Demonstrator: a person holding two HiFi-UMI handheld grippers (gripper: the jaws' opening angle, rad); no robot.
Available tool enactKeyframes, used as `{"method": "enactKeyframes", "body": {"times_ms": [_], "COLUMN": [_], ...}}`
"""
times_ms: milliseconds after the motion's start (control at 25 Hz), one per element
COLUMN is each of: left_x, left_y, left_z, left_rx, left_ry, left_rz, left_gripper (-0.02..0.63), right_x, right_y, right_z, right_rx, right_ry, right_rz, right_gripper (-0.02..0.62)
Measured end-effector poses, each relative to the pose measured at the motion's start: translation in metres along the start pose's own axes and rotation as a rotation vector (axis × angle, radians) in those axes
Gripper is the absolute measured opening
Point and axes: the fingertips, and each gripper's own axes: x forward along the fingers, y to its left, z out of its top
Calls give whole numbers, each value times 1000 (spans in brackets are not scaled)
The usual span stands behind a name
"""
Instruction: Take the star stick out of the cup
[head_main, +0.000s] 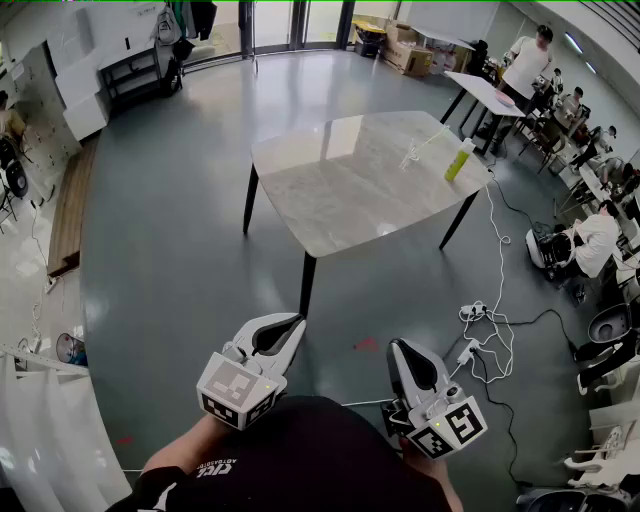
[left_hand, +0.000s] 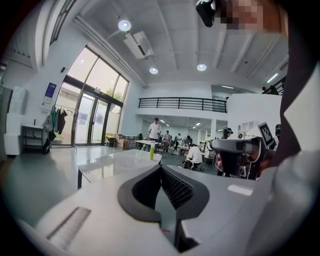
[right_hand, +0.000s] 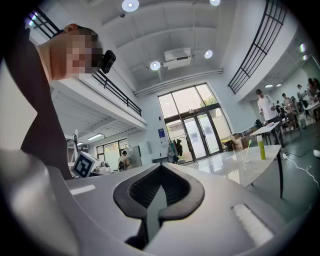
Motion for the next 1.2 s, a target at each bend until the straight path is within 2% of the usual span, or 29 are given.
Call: {"method": "enactKeyframes", "body": {"times_ms": [480,720,1000,1200], "left_x": [12,24,57,82], "left_y": [-13,-33,-69,-96], "left_z": [-12,-16,-13,-12], "left_rx": [19,28,13,30], "left_ry": [21,35,18,8], "left_rz": [-35,-57,-87,-98], "left_gripper": [3,3,3,3], "right_x": [-9,-25,-72,-109], "right_y": [-7,7,-23,-60], "right_z": [-6,7,2,-6], "right_rx": [6,-53,-18,61], "right_ry": [-4,-63,-61,-65], "right_rz": [2,94,59,10], "right_gripper": [9,11,11,11]}}
